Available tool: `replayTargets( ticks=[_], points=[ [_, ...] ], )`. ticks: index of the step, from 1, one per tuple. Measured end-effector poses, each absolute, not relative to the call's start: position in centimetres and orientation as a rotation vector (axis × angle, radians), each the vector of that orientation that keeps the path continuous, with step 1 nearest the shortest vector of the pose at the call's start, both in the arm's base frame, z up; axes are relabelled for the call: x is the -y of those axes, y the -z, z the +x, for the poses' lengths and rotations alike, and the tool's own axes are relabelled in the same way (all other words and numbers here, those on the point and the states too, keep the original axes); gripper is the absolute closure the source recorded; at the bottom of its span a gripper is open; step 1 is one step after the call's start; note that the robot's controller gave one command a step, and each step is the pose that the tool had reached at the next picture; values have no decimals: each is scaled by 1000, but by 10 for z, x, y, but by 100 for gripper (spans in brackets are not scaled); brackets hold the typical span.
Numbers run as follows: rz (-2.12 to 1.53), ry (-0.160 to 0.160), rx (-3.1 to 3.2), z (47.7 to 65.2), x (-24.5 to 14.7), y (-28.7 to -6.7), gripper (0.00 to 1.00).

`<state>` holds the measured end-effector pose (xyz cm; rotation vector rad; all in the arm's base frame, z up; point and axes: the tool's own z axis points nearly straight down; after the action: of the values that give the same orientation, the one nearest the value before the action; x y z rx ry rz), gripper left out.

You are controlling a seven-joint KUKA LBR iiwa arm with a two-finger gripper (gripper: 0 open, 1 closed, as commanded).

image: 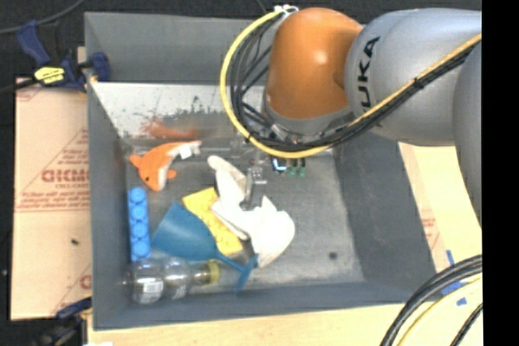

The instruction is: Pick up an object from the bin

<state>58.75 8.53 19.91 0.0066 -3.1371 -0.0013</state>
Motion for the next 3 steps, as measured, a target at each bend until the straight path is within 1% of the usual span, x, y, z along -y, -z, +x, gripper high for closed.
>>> replayTargets(
  ticks=[1,2,3],
  points=[
    [2,2,3146,589,-85,-204,0],
    [-78,5,3140,606,-104,-76,0],
    [-78,6,3139,606,-105,-59,0]
  ],
)
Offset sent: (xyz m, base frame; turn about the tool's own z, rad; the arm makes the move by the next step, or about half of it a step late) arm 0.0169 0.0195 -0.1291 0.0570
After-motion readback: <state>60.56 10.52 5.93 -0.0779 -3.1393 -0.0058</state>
